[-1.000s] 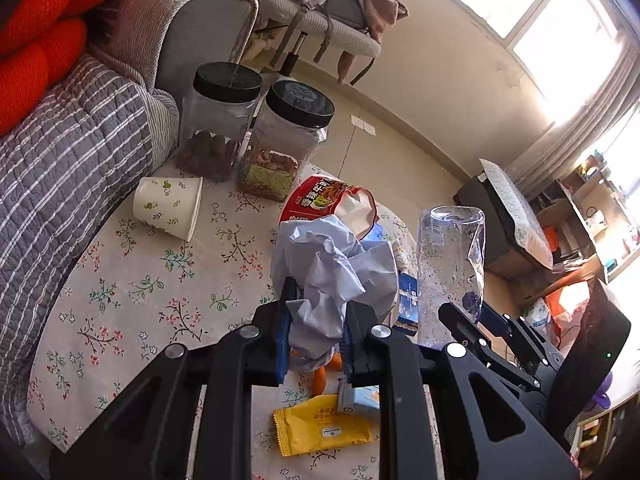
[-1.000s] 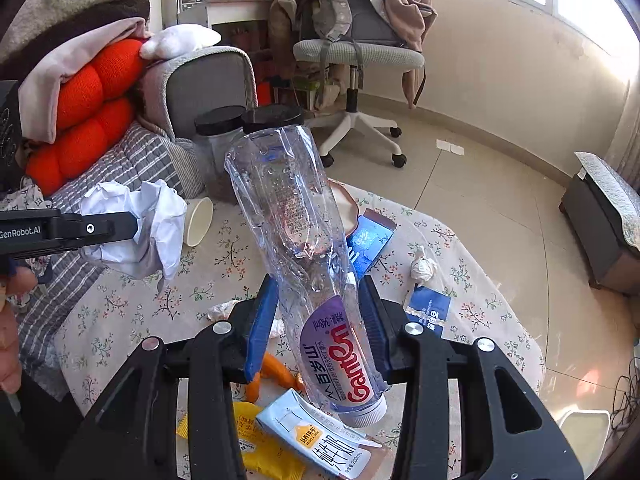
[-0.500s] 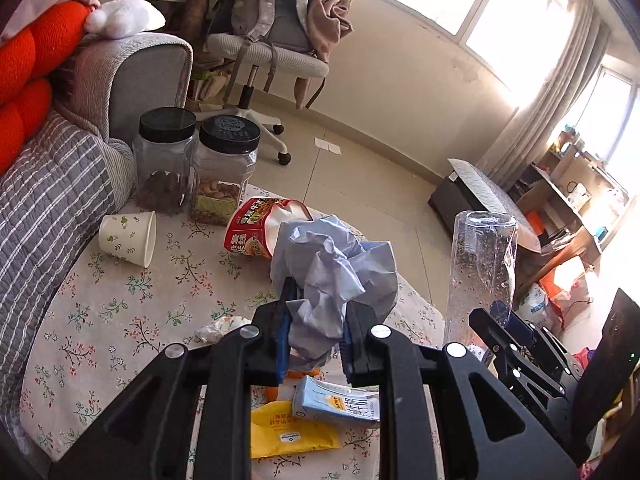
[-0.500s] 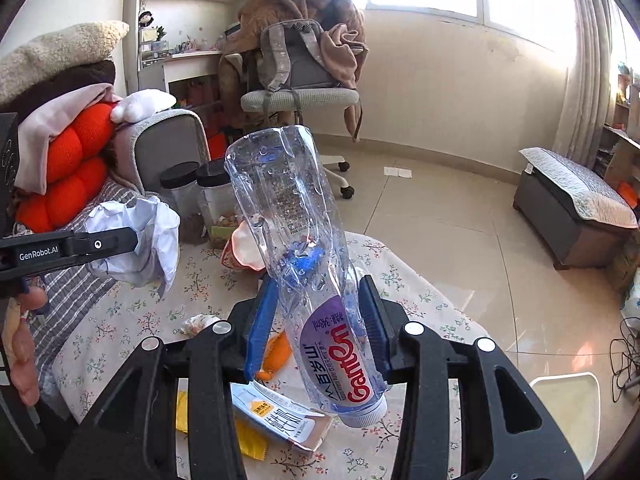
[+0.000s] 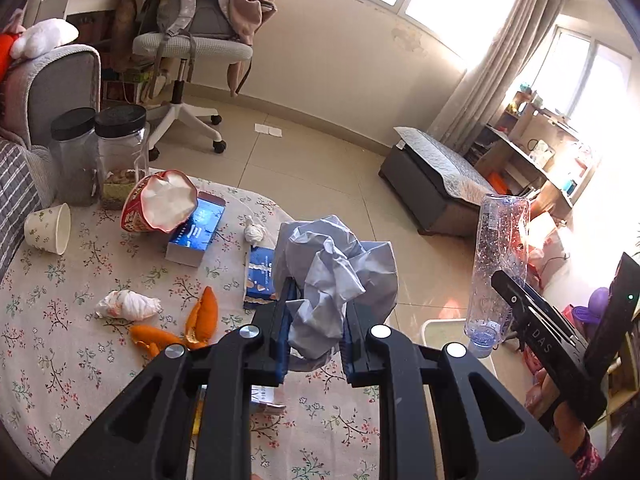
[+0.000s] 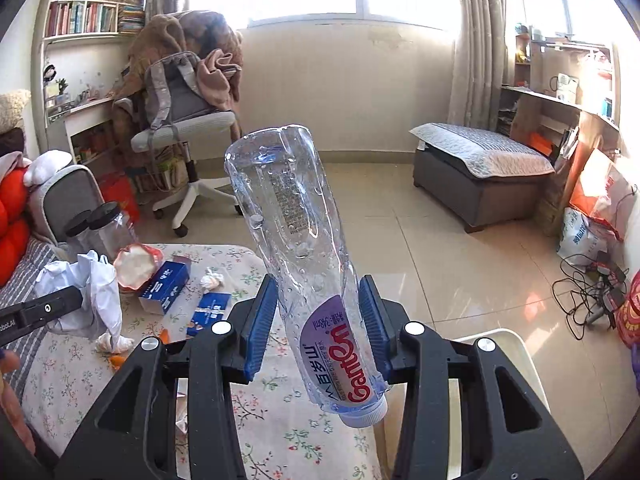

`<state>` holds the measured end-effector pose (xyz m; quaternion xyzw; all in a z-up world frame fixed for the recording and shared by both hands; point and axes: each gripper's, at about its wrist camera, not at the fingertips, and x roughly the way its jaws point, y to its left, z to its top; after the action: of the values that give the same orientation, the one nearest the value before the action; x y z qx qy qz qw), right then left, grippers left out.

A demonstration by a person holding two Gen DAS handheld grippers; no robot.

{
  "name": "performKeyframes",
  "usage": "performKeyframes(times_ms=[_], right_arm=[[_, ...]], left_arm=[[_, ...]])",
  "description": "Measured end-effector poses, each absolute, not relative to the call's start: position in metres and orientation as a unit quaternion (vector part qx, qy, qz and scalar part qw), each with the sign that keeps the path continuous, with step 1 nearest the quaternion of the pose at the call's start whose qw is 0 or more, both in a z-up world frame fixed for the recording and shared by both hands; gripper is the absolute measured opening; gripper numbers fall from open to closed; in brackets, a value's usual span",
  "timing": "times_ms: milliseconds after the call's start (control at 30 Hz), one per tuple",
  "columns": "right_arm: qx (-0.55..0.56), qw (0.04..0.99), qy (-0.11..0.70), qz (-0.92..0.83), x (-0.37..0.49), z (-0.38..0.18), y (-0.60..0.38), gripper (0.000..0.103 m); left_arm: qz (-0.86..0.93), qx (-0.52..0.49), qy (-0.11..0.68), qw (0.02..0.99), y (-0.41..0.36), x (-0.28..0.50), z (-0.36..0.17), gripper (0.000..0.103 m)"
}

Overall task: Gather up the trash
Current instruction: 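Lift the paper with the left gripper while the right gripper carries the bottle toward the white bin, then open the right gripper over the bin while the left gripper drops the paper in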

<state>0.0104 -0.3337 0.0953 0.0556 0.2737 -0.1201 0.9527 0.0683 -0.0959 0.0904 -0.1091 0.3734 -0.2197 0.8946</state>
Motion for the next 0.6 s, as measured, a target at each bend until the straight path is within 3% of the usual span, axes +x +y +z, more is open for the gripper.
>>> performKeyframes(times_ms=[233, 467, 533, 600], right_arm=[[0.081, 0.93, 0.296, -0.205, -0.005, 0.064, -0.405, 0.04], [0.133, 0.878, 0.382, -0.257, -0.013, 0.011, -0.47, 0.042], [0.143, 0.865, 0.401, -0.266, -0.017, 0.001, -0.48, 0.051], [0.152, 0.862, 0.394, -0.28, -0.025, 0.001, -0.487, 0.07]], left_arm=[[-0.257, -0.077, 0.387, 0.882, -0.161, 0.063, 0.084, 0.02], [-0.3, -0.042, 0.406, 0.862, -0.239, 0.06, 0.068, 0.02], [-0.312, -0.034, 0.415, 0.854, -0.261, 0.059, 0.06, 0.02], [-0.324, -0.028, 0.421, 0.847, -0.279, 0.057, 0.055, 0.019]])
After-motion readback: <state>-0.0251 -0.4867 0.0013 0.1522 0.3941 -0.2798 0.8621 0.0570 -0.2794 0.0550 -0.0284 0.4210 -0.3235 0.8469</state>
